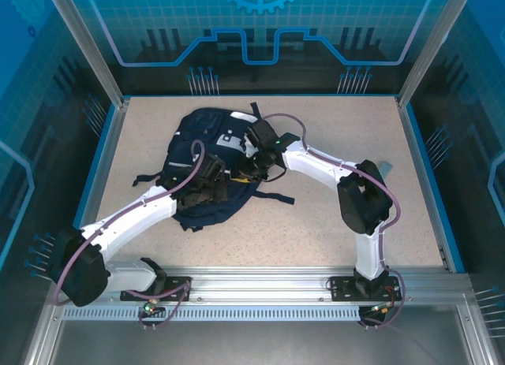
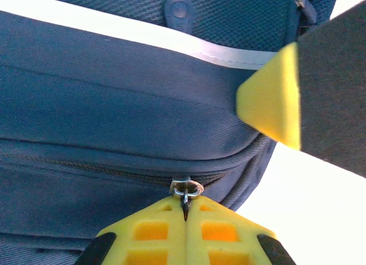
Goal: Pack books, pencil case, and school supplies into a backpack
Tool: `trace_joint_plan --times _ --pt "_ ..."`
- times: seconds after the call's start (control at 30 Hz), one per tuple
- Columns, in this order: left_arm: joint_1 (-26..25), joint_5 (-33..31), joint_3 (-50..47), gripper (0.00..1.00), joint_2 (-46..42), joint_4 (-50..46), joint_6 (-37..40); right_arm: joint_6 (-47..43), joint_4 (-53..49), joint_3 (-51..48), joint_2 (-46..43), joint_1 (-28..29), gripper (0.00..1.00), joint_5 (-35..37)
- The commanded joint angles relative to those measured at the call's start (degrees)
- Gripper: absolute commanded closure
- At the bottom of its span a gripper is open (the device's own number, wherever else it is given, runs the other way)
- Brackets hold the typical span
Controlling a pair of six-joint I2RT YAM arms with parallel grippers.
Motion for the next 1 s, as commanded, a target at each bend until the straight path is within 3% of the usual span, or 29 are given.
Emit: trace_joint_plan --times 0.0,0.17,0.3,0.4,0.47,0.53,0.6,0.67,0.83,0.97 --pt "4.34 -3.52 -1.29 1.00 -4.05 -2.60 1.76 -1.49 -6.08 -1.24 -1.95 -2.02 0.82 7.50" --pt "10.97 0.01 -1.86 1.00 -5.65 -3.85 5.19 -3.28 -8.29 -3.07 -3.58 -3.33 0.85 12.74" --pt "12.39 1.50 -2.82 1.00 -6.34 -2.87 7.27 -3.73 -8.34 -6.29 -6.26 -5.53 0.86 15.42" --pt "12.55 7.44 -4.33 1.00 -7.12 0.99 9.39 -4.23 -7.96 -8.92 -8.99 -7.82 0.84 16.03" --pt "12.29 13.59 -5.15 1.00 -7.38 4.33 10.63 -4.78 -7.49 -9.91 -10.81 -8.96 0.77 15.20" --pt "11.26 18.17 -5.69 1.00 -7.67 7.61 11.00 -4.66 -6.31 -11.11 -13.28 -9.67 0.62 13.51" --pt "8.42 20.01 -5.97 1.00 -8.00 10.71 11.32 -3.39 -4.84 -12.60 -16.42 -9.79 0.44 13.38" --pt "5.58 20.41 -5.58 1.00 -7.76 12.56 11.58 -2.02 -4.20 -13.26 -18.75 -9.69 0.36 13.03" --pt "0.06 20.26 -3.65 1.00 -5.50 15.15 11.57 4.89 -5.35 -15.19 -23.35 -9.41 0.32 10.97" --pt "-2.51 21.02 -3.20 1.00 -3.11 18.13 8.68 13.08 1.66 -20.85 -27.14 -8.21 0.32 6.11"
